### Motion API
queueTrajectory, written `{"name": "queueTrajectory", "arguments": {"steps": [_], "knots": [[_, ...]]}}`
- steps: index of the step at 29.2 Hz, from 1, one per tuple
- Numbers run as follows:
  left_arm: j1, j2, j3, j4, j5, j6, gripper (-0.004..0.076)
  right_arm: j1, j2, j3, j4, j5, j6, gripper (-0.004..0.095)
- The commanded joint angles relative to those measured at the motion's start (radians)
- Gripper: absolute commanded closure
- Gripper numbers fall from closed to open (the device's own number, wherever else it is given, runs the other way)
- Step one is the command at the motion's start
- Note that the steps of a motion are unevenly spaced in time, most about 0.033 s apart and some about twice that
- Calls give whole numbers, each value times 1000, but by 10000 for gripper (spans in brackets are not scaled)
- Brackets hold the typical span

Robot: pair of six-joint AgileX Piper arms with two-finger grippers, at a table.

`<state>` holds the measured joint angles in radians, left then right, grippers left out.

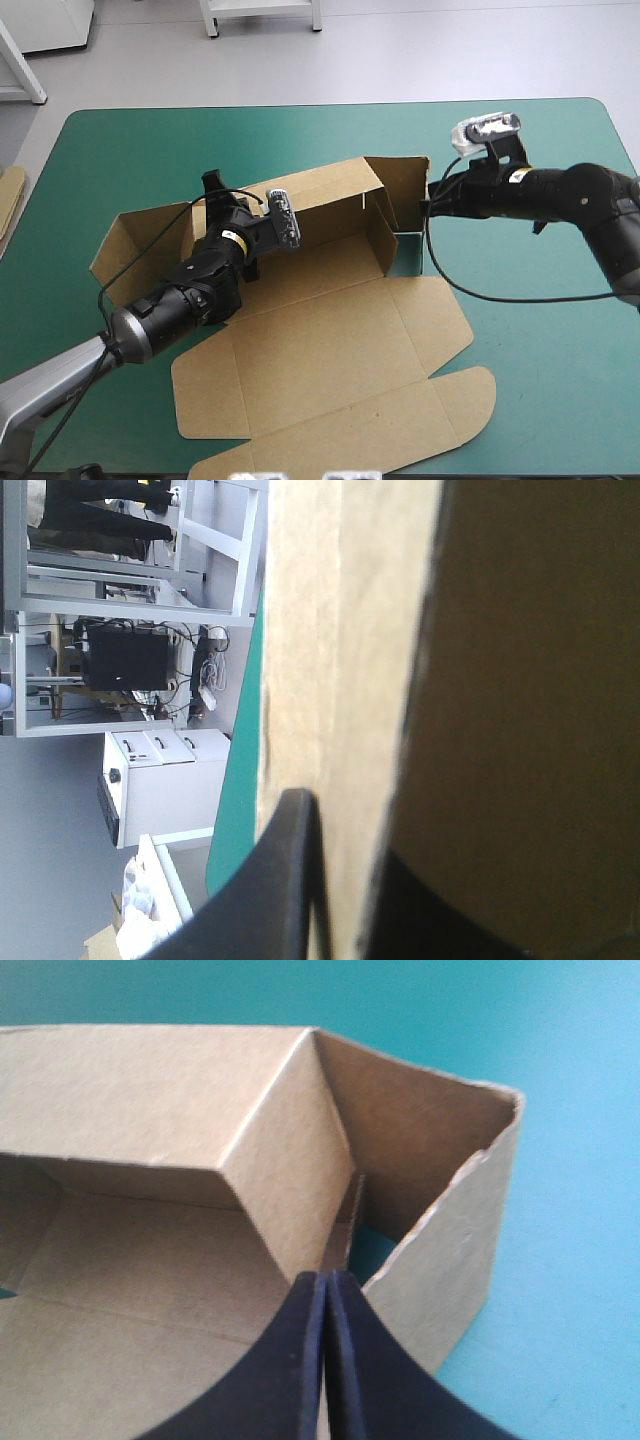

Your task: Fold the box

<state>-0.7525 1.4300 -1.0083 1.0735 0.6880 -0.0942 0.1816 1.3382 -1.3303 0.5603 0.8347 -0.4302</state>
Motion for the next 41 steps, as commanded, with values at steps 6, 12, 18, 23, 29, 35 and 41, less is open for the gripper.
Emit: {"name": "queueTrajectory", "arguments": {"steps": [6,12,18,23,29,35,41], "knots": [[0,16,23,-199,62,-50,733,-1,163,-318,-49,62,111,907],[0,16,23,-199,62,-50,732,-1,360,-548,-58,173,160,907],[0,16,23,-199,63,-50,733,-1,550,-800,-111,260,236,907],[0,16,23,-199,63,-49,733,-1,664,-965,-142,338,260,907],[0,16,24,-199,63,-49,733,-1,716,-986,-124,406,265,907],[0,16,24,-199,63,-49,733,8,707,-947,-112,411,266,907],[0,16,24,-199,65,-49,733,53,703,-870,-116,414,273,907]]}}
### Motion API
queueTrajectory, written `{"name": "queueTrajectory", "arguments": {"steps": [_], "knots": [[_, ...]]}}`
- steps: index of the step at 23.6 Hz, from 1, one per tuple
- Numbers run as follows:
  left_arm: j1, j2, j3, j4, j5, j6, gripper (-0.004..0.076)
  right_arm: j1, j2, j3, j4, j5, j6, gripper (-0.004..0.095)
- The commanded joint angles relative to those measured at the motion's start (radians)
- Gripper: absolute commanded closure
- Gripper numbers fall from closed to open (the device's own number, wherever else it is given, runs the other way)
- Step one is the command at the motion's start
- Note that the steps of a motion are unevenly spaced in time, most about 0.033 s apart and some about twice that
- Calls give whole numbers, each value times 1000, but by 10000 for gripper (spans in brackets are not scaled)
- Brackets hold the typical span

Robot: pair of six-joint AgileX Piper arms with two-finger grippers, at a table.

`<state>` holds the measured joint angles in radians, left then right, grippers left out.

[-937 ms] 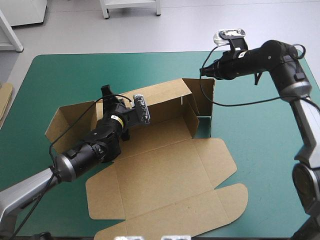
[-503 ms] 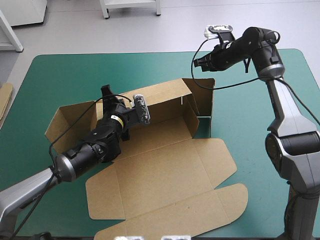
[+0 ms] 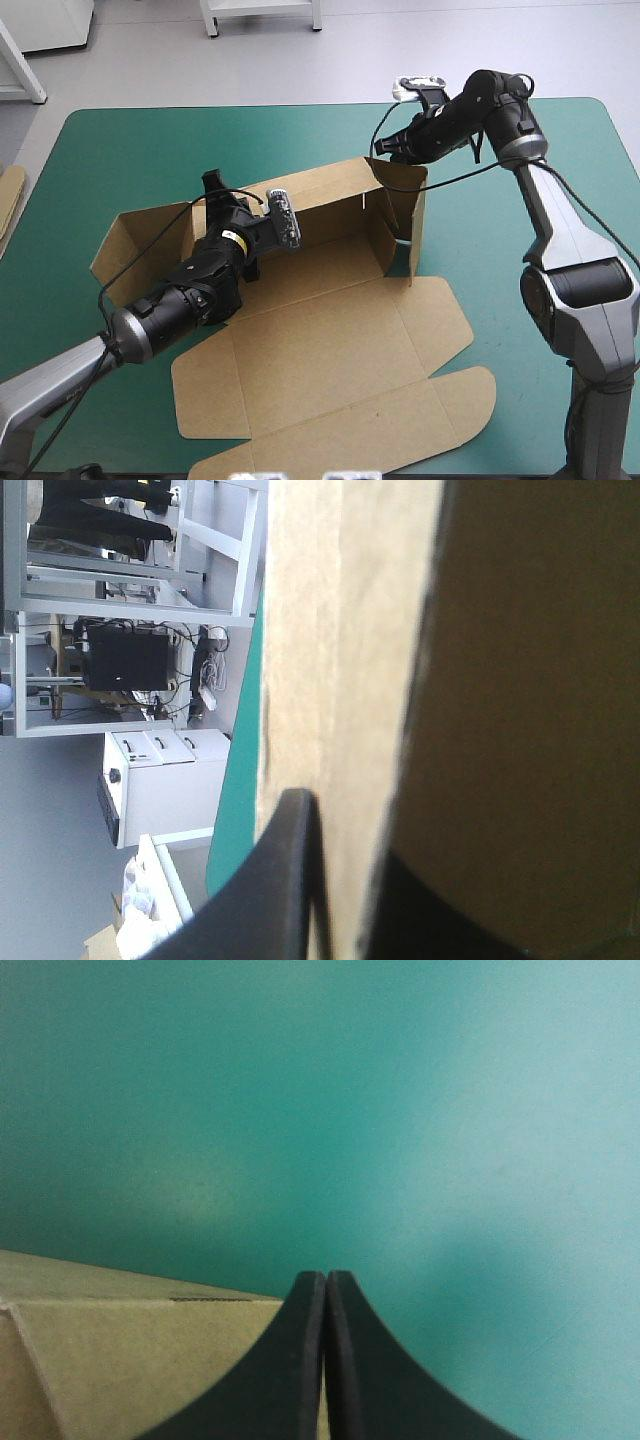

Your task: Fold the box

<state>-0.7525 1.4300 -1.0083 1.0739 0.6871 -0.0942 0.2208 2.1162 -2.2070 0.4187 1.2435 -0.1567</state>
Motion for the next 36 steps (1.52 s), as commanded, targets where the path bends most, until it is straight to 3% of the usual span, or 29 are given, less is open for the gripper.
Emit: {"name": "queueTrajectory", "arguments": {"steps": [1,8,12,15,20,27,32,36], "knots": [[0,16,24,-199,66,-49,732,21,-78,20,21,5,0,907],[0,16,24,-199,53,-51,732,38,-187,170,-13,-7,-36,907],[0,16,24,-199,53,-51,732,38,-316,416,20,-168,-122,907],[0,16,24,-199,53,-55,732,36,-412,630,124,-363,-256,907],[0,16,24,-199,53,-57,732,36,-510,860,304,-560,-530,907],[0,16,24,-199,53,-73,733,36,-607,1128,686,-640,-1012,908],[0,16,24,-199,53,-73,732,36,-631,1141,670,-609,-1073,887],[0,16,24,-199,53,-73,733,36,-645,1141,663,-604,-1087,750]]}}
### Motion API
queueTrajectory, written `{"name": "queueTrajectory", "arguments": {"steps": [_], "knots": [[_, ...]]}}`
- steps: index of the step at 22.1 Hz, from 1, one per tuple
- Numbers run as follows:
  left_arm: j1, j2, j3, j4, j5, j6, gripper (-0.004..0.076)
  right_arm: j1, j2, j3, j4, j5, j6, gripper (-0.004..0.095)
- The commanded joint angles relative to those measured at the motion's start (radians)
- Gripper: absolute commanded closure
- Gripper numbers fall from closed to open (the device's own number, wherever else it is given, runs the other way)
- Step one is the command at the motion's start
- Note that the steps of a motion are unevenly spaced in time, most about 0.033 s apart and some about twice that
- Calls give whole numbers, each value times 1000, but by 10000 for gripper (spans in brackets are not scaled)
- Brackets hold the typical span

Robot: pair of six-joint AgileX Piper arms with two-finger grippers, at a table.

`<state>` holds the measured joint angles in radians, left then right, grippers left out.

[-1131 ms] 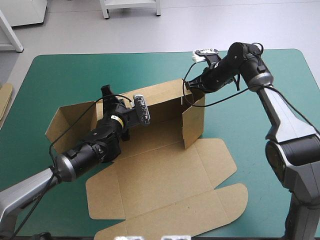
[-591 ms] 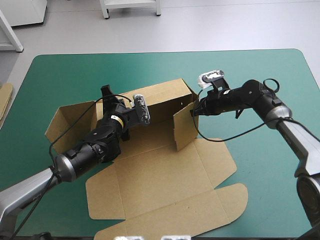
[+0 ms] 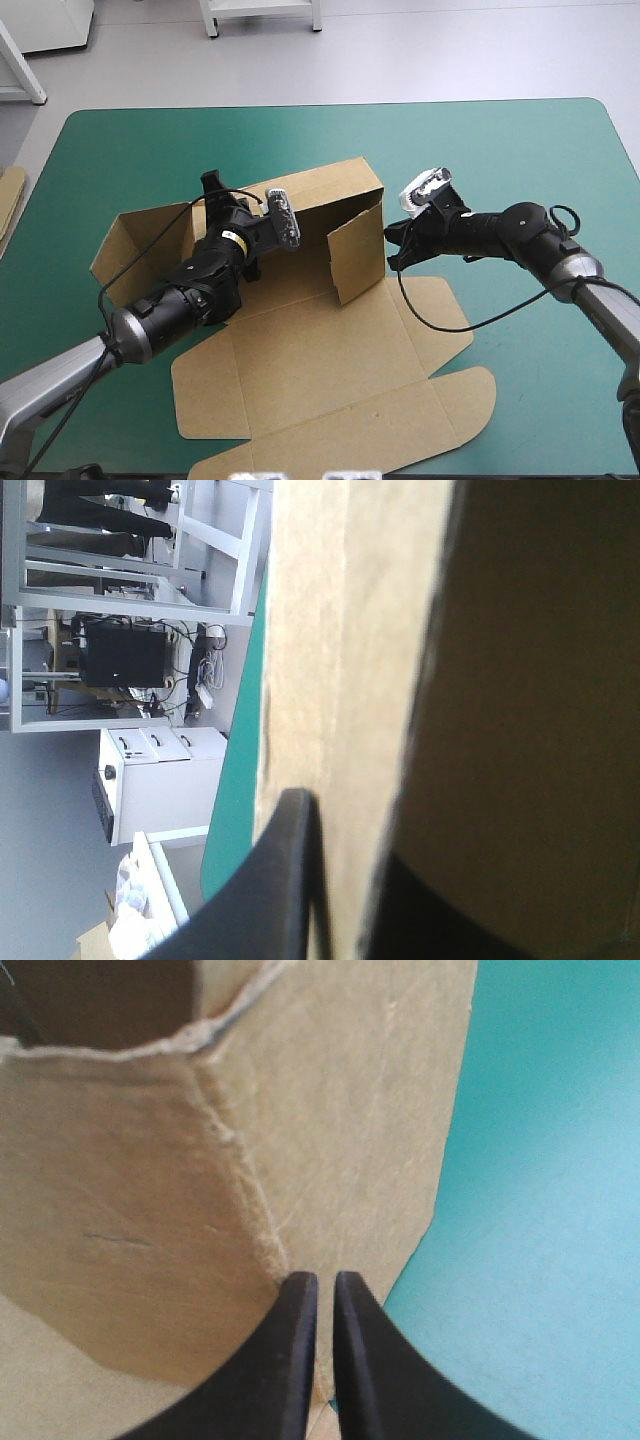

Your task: Fold the box

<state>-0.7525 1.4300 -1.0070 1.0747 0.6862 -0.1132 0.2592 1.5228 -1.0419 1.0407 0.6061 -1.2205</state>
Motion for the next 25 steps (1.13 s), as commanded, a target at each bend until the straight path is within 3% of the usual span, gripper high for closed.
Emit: {"name": "queueTrajectory", "arguments": {"steps": [1,3,5,9,13,25], "knots": [[0,16,23,-200,52,-54,733,-3,-52,-24,39,33,-23,692],[0,16,23,-200,50,-54,733,-3,-52,-24,45,35,-16,514],[0,16,30,-196,39,-54,733,-3,-52,-24,45,53,0,421],[0,24,55,-198,37,-54,733,-3,-52,-24,54,-11,-24,412],[0,38,55,-196,27,-54,733,-1,-40,-26,118,19,-95,412],[0,38,53,-137,27,-112,732,28,-39,-26,147,-52,-90,412]]}}
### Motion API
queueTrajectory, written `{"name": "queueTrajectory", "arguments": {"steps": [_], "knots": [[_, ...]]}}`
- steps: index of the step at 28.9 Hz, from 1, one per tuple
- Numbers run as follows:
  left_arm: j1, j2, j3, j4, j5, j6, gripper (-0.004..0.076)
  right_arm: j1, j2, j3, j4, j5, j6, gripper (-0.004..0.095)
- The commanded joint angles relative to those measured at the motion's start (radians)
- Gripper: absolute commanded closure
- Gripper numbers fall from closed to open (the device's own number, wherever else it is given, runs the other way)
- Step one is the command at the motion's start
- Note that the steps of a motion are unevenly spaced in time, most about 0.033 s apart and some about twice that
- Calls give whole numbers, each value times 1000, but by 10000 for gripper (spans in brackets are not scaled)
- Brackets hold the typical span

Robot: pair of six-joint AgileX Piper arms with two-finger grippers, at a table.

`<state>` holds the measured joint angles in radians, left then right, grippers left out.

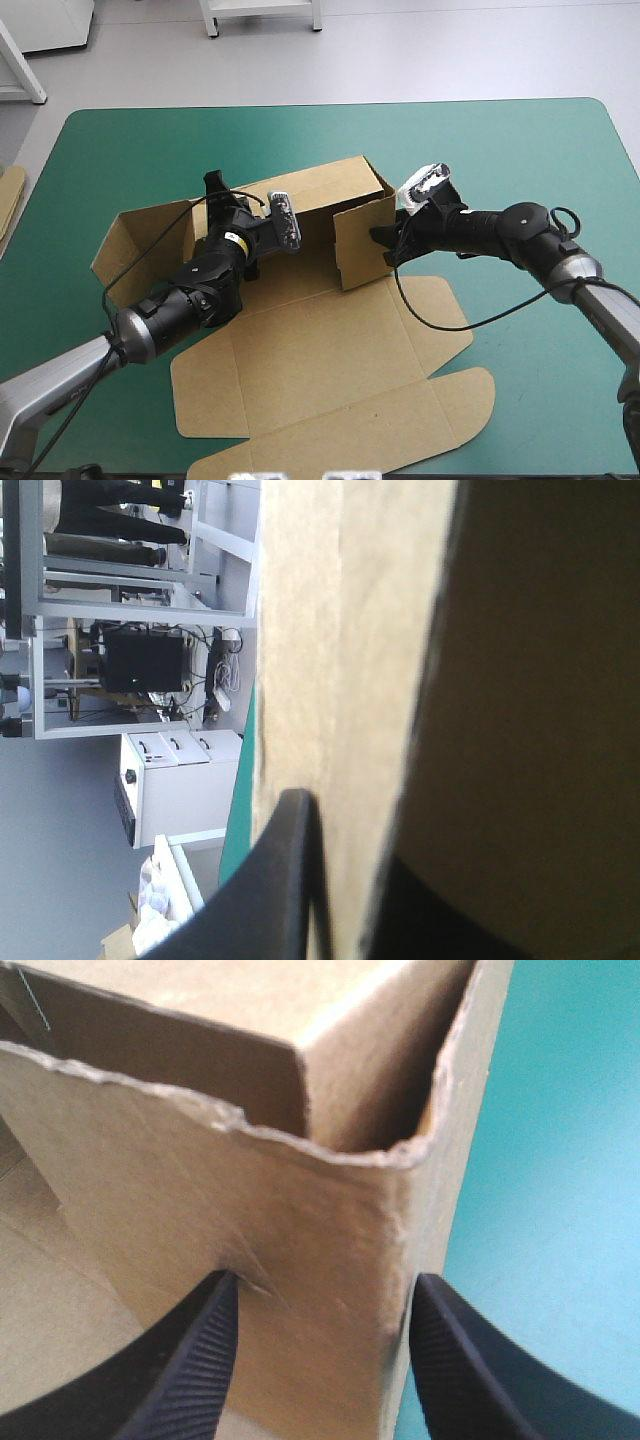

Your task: Fold the box

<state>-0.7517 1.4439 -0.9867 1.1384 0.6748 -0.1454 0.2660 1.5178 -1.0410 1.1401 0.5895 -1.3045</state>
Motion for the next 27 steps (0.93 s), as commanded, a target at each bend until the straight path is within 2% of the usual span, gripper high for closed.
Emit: {"name": "queueTrajectory", "arguments": {"steps": [1,5,6,8,15,20,27], "knots": [[-1,24,32,-198,38,-83,733,40,-31,-27,48,-54,-4,412],[-1,24,32,-196,40,-83,733,122,-31,-27,25,-187,6,412],[-1,24,27,-187,42,-91,732,151,-31,-27,9,-246,31,412],[-1,24,20,-180,42,-108,732,168,-31,-27,-9,-289,72,412],[-1,24,12,-175,40,-112,732,184,-29,-25,-9,-376,95,452],[-1,24,12,-175,38,-112,732,184,-19,-25,-2,-391,104,454],[-1,24,12,-169,43,-142,733,246,0,-24,-4,-507,121,479]]}}
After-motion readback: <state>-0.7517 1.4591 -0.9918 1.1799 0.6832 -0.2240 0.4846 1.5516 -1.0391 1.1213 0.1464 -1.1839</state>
